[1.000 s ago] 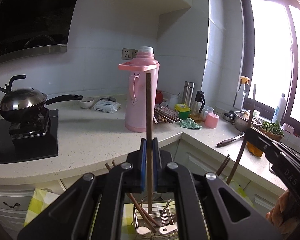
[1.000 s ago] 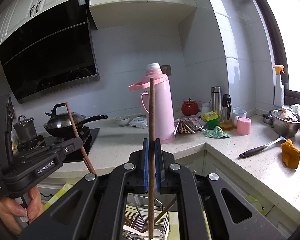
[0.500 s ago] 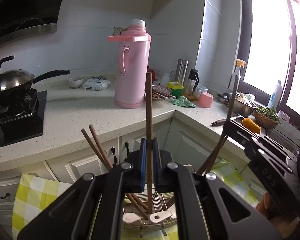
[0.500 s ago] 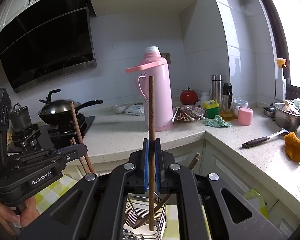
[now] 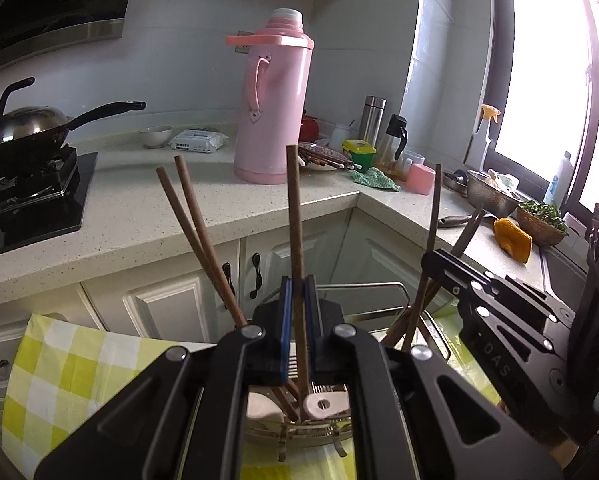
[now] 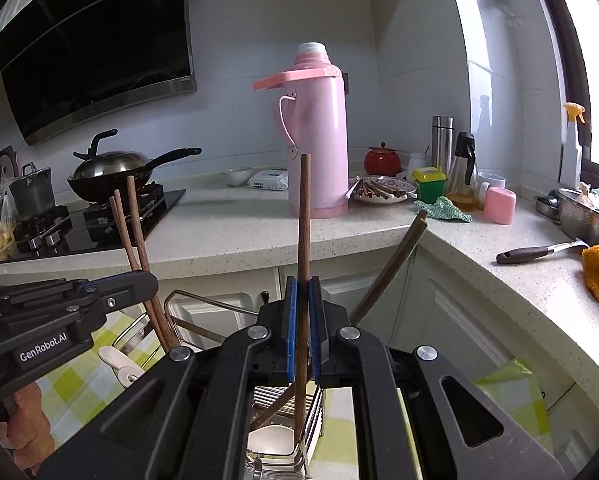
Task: Organize utensils
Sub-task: 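Lower both chopsticks into the wire rack and open both tools, then move both open tools back toward the last two chopsticks on the cloth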
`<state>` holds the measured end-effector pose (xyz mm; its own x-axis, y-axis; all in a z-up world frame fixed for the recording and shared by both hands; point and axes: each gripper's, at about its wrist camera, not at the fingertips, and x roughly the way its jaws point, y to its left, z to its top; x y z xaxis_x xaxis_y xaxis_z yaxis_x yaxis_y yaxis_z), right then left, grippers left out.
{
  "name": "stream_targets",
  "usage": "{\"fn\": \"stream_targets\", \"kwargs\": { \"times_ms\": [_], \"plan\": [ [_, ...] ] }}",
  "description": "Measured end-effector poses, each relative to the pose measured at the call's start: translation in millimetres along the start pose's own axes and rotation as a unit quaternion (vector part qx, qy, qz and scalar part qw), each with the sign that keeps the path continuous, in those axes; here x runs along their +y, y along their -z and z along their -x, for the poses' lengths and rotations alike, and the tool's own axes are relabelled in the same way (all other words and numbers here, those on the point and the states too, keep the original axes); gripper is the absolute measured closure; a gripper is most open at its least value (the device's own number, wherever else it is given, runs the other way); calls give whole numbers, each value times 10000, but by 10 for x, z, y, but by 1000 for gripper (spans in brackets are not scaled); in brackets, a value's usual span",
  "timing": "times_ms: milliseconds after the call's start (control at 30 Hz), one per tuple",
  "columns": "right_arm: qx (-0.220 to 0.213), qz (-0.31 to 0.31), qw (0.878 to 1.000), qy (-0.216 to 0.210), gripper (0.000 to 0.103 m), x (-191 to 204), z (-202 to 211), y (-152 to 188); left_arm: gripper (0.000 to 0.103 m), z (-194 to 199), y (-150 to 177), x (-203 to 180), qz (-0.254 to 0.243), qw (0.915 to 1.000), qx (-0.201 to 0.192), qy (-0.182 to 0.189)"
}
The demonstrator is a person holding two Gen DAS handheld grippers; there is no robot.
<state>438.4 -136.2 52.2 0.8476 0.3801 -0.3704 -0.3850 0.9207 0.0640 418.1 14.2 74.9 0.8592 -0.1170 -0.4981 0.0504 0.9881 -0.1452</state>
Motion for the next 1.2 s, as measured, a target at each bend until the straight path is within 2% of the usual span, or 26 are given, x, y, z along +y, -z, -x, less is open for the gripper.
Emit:
{"fn": "stream_targets", "kwargs": {
  "times_ms": [167,233,300,333,367,433,567,700,767,833,1000,1133,1200],
  "plan": [
    [131,-125,9998,-126,94,-11,-37,-28,96,-7,-25,10,-34,10000,49,-53],
    [154,-96,9997,-155,92,3,-39,-46,90,-6,-26,22,-22,10000,72,-57],
    [135,-97,9998,-111,78,17,-16,-51,70,21,-20,26,-26,10000,35,-56],
    [79,-132,9998,-92,63,12,12,-53,67,43,-17,27,-37,10000,-11,-69],
    [5,-171,9998,-73,56,4,45,-55,65,66,-17,26,-59,9999,-49,-98],
    [-46,-247,9997,-52,56,-18,97,-65,64,109,-22,29,-79,9998,-95,-152],
    [-124,-374,9992,44,56,-62,245,-78,48,256,-11,47,-62,9993,-250,-281],
    [-205,-506,9985,62,54,-82,524,-37,31,535,91,16,-263,9972,-506,-488],
    [-247,-612,9978,26,44,-92,698,37,27,691,174,7,-369,9959,-593,-575],
    [-251,-714,9971,-32,39,-91,861,142,24,837,272,6,-420,9949,-634,-661],
    [-165,-772,9969,-9,36,-22,1218,436,15,1184,579,32,-389,9940,-677,-764],
    [-178,-871,9960,4,27,36,1509,677,11,1396,865,26,-381,9944,-602,-783],
    [-40,-917,9958,10,25,60,1619,793,8,1483,1023,-6,-487,9934,-565,-875]
  ]
}}
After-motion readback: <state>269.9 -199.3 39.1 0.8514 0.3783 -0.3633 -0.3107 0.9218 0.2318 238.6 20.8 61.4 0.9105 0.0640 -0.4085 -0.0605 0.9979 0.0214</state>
